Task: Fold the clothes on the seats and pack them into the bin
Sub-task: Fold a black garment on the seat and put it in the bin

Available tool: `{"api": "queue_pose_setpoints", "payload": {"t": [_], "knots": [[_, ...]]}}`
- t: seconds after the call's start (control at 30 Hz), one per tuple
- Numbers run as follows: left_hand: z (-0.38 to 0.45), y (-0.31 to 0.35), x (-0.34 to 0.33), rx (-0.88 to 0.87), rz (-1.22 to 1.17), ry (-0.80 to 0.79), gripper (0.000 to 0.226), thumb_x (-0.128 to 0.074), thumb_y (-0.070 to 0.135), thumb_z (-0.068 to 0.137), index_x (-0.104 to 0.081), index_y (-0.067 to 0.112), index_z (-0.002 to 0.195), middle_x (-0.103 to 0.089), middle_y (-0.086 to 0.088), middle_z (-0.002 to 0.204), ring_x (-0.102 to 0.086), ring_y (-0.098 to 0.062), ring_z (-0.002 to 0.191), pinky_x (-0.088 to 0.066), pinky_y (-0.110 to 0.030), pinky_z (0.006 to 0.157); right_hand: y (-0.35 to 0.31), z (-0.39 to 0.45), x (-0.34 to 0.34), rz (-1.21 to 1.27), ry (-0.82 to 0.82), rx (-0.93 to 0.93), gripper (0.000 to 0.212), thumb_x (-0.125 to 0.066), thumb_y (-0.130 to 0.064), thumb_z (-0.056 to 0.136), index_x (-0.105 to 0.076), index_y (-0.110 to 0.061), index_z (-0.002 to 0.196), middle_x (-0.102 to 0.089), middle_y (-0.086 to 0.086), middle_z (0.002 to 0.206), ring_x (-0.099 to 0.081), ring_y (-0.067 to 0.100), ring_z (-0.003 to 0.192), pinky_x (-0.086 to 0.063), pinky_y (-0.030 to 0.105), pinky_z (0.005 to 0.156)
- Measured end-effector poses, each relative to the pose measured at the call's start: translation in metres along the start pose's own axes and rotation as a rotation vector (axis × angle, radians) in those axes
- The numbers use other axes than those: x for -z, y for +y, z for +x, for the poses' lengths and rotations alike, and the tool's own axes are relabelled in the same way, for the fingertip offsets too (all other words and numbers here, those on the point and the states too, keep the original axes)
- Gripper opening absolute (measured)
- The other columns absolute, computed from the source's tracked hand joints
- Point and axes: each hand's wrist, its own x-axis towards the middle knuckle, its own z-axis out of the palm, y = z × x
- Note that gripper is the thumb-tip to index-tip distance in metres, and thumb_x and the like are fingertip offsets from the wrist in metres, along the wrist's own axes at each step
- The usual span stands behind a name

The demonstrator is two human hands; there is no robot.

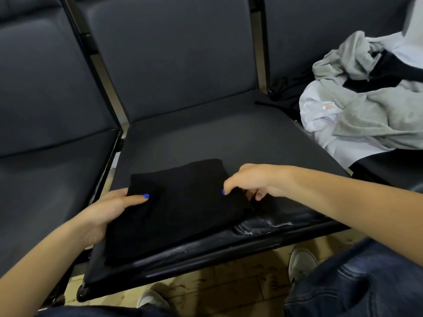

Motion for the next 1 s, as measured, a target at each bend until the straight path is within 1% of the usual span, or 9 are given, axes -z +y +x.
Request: {"api": "queue_pose_setpoints", "payload": {"t": [0.13, 0.27, 0.33, 0.43, 0.6, 0.67, 0.73, 0.87, 1.0], "knots": [[0.000, -0.008, -0.008, -0.244, -0.002, -0.072, 0.061, -0.088, 0.037, 0.058, -0.063, 0.016, 0.108, -0.073, -0.005, 0.099, -0.068, -0.021, 0.095, -0.048, -0.033, 0.089, 0.004, 0.004, 0.013, 0.359, -0.005, -0.012, 0.009, -0.051, -0.010, 0.086, -0.059, -0.012, 0.085, -0.062, 0.008, 0.085, -0.060, 0.022, 0.070, -0.051, 0.024, 0.058], [0.009, -0.013, -0.018, -0.409, 0.497, -0.050, 0.038, -0.056, 0.053, 0.084, -0.047, 0.037, 0.118, -0.067, 0.026, 0.090, -0.060, -0.002, 0.095, -0.044, -0.022, 0.091, 0.015, 0.003, 0.033, 0.373, 0.037, -0.065, 0.009, -0.052, 0.001, 0.085, -0.053, -0.006, 0.080, -0.054, 0.016, 0.085, -0.057, 0.025, 0.067, -0.053, 0.026, 0.046], [0.011, -0.012, -0.021, -0.465, 0.617, -0.058, 0.026, -0.052, 0.041, 0.091, -0.044, 0.042, 0.116, -0.063, 0.033, 0.089, -0.057, 0.009, 0.089, -0.041, -0.016, 0.088, 0.022, 0.005, 0.042, 0.302, 0.071, -0.100, 0.011, -0.054, 0.002, 0.086, -0.052, -0.005, 0.077, -0.052, 0.015, 0.078, -0.056, 0.023, 0.061, -0.050, 0.023, 0.039], [0.009, -0.004, -0.026, -0.546, 0.725, -0.046, 0.027, -0.049, 0.020, 0.098, -0.048, 0.046, 0.103, -0.066, 0.029, 0.082, -0.060, 0.003, 0.083, -0.043, -0.017, 0.083, 0.030, 0.008, 0.056, 0.175, 0.149, -0.111, 0.009, -0.056, 0.001, 0.085, -0.055, -0.006, 0.080, -0.051, 0.012, 0.075, -0.052, 0.019, 0.059, -0.044, 0.017, 0.038], [0.017, 0.000, -0.018, -0.523, 0.839, 0.073, 0.017, -0.049, 0.019, 0.097, -0.058, 0.028, 0.086, -0.066, 0.008, 0.059, -0.056, -0.006, 0.050, -0.048, -0.028, 0.065, 0.040, 0.016, 0.075, 0.185, 0.293, -0.103, 0.009, -0.068, -0.004, 0.081, -0.060, -0.008, 0.085, -0.052, 0.010, 0.091, -0.050, 0.018, 0.071, -0.044, 0.017, 0.039], [0.024, 0.001, -0.021, -0.505, 0.777, 0.216, 0.018, -0.049, 0.021, 0.097, -0.058, 0.022, 0.082, -0.064, 0.005, 0.061, -0.059, -0.009, 0.059, -0.046, -0.030, 0.066, 0.043, 0.017, 0.079, 0.186, 0.274, -0.107, 0.014, -0.072, -0.008, 0.079, -0.063, -0.008, 0.090, -0.057, 0.010, 0.096, -0.054, 0.019, 0.077, -0.045, 0.020, 0.043], [0.036, 0.004, -0.027, -0.461, 0.714, 0.318, 0.013, -0.049, 0.025, 0.097, -0.060, 0.021, 0.091, -0.066, 0.002, 0.086, -0.061, -0.019, 0.086, -0.041, -0.030, 0.075, 0.044, 0.016, 0.080, 0.133, 0.190, -0.128, 0.025, -0.077, -0.011, 0.075, -0.065, -0.009, 0.097, -0.062, 0.007, 0.108, -0.059, 0.021, 0.093, -0.047, 0.024, 0.051], [0.060, 0.014, -0.046, -0.236, 0.834, 0.312, 0.045, -0.047, 0.058, 0.090, -0.062, 0.023, 0.114, -0.056, -0.005, 0.121, -0.043, -0.032, 0.121, -0.034, -0.037, 0.099, 0.039, 0.012, 0.073, -0.006, 0.083, -0.157, 0.070, -0.079, -0.005, 0.073, -0.045, -0.013, 0.134, -0.055, 0.009, 0.128, -0.057, 0.025, 0.107, -0.050, 0.028, 0.057], [0.060, 0.025, -0.062, -0.109, 0.982, 0.272, 0.032, -0.054, 0.054, 0.088, -0.056, 0.022, 0.094, -0.048, -0.002, 0.108, -0.041, -0.030, 0.118, -0.032, -0.035, 0.090, 0.040, 0.010, 0.076, 0.246, 0.182, -0.134, 0.049, -0.068, 0.011, 0.076, -0.051, -0.009, 0.118, -0.058, 0.016, 0.121, -0.059, 0.031, 0.105, -0.056, 0.036, 0.061]]}}
